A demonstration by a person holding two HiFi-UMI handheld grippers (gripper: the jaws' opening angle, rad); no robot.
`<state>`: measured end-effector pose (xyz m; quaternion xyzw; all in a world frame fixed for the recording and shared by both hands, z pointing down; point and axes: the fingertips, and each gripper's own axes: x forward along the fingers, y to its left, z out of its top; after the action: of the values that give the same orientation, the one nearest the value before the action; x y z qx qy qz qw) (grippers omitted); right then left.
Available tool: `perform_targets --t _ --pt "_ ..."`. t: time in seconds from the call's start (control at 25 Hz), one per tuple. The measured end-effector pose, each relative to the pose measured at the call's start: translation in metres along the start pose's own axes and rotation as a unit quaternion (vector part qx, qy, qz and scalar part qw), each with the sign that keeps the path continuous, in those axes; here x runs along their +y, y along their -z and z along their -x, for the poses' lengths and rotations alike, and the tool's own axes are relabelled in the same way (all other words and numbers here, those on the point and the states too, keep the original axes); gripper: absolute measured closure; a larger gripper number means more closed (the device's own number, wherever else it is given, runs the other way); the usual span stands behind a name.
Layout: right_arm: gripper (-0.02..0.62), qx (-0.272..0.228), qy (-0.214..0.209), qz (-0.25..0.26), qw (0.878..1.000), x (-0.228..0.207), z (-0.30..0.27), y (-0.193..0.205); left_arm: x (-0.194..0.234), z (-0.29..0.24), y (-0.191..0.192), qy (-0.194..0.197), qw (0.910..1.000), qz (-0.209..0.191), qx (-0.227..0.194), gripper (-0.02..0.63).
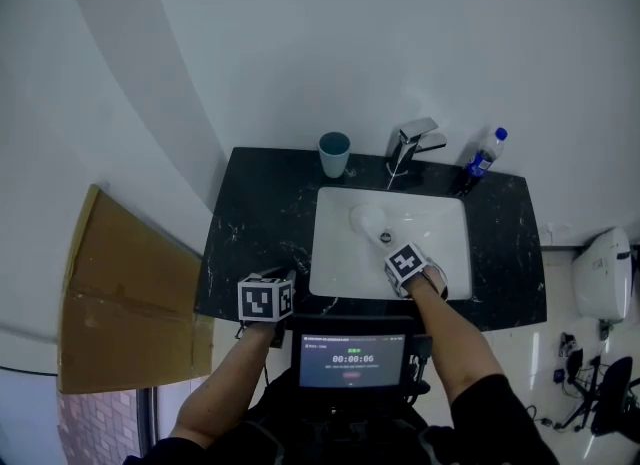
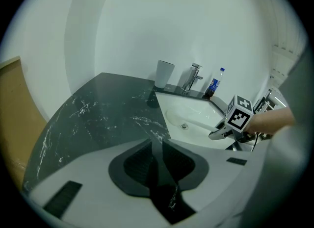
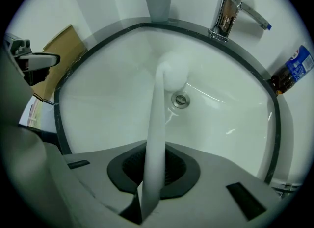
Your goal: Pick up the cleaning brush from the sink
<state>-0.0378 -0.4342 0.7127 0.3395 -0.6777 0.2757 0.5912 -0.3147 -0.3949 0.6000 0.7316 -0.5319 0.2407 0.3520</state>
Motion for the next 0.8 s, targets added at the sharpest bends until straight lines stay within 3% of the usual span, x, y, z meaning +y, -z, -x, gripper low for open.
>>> perform_targets --t 0.32,0.44,0.56,0.8 --pt "0.583 -0.026 -0.012 -0.003 1.000 0.001 0.009 -0.002 -0.005 0.005 -0.002 0.008 0.9999 -0.003 -0.011 0.532" --pt "0.583 -0.090 -0.022 0.002 0.996 0.004 0.031 -0.018 -0.013 0.010 -0.009 0.014 0.9995 -0.007 -0.027 0.555" --pt "0.583 -0.121 -0.051 -0.017 0.991 0.011 0.060 -0.011 -0.030 0.022 -0.024 0.036 0.9973 -0.018 -0.062 0.593" --pt "0.583 -0.260 -0.050 -0.052 0.963 0.010 0.140 0.002 -0.060 0.063 -0.045 0.069 0.9867 -0.051 -0.138 0.595"
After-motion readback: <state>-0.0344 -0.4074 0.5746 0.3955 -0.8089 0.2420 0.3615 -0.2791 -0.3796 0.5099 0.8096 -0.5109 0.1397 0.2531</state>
